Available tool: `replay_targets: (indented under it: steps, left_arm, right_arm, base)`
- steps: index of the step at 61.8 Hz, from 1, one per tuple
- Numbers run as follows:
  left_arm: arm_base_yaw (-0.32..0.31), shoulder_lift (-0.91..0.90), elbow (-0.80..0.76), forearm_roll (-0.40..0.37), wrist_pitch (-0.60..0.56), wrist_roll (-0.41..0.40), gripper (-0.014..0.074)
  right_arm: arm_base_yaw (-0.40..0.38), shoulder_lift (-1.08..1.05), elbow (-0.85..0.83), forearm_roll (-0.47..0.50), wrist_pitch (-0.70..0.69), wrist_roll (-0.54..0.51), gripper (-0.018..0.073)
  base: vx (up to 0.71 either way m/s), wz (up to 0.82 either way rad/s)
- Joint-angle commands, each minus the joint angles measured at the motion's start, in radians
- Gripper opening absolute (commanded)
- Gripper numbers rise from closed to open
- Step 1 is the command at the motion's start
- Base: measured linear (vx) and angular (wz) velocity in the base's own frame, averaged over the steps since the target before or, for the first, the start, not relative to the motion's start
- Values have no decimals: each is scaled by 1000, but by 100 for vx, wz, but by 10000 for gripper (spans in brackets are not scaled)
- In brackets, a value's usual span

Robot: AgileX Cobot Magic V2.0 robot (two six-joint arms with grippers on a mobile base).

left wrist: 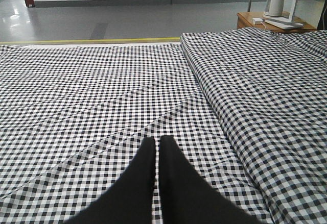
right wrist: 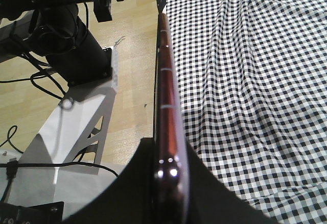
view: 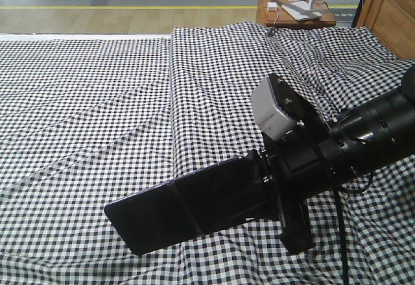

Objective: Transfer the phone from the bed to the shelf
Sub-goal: 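Hold the phone in the right gripper while the base turns from the bed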

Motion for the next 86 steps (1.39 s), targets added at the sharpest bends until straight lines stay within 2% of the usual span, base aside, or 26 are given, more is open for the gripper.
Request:
replay_targets:
  steps: [1, 43, 86]
  left_arm:
    - [-1, -5, 2, -10, -73, -4, 1]
    - [-1, -5, 2, -10, -73, -4, 1]
    - [-1, -5, 2, -10, -73, -4, 1]
  right_arm:
    - [-2, -33, -26, 86, 82, -12, -1]
    - [-2, -33, -26, 86, 82, -13, -1]
    - [-2, -33, -26, 86, 82, -13, -1]
  base:
    - [0, 2]
    - [-3, 11]
    - [-8, 32]
